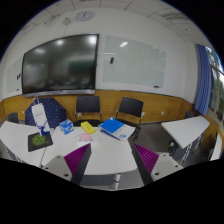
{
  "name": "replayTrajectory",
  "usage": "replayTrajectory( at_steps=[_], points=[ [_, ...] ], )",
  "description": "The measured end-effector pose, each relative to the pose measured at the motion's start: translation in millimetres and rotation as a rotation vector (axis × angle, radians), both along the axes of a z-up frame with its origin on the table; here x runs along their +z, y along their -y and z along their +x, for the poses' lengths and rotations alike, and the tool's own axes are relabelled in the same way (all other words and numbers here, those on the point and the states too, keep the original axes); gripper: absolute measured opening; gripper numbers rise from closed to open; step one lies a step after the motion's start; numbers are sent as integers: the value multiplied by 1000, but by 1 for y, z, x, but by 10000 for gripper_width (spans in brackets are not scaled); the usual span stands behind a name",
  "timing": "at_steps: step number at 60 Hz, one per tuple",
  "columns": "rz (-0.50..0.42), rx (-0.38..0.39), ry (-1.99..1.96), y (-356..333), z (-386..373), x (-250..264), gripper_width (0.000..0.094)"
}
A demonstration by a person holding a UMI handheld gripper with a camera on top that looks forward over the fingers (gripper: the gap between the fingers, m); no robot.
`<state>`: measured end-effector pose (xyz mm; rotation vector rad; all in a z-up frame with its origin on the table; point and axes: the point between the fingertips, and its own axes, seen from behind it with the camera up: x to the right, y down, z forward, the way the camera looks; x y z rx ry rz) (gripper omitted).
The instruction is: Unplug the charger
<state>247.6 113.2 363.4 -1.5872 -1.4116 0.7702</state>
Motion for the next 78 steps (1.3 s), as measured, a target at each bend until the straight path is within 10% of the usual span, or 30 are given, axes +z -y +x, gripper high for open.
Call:
replayTrajectory(
  at_steps=[36,78],
  points=[
    [-23,128,-4,113,-56,-98,859],
    [-85,175,-101,132,-313,-295,855]
  ],
)
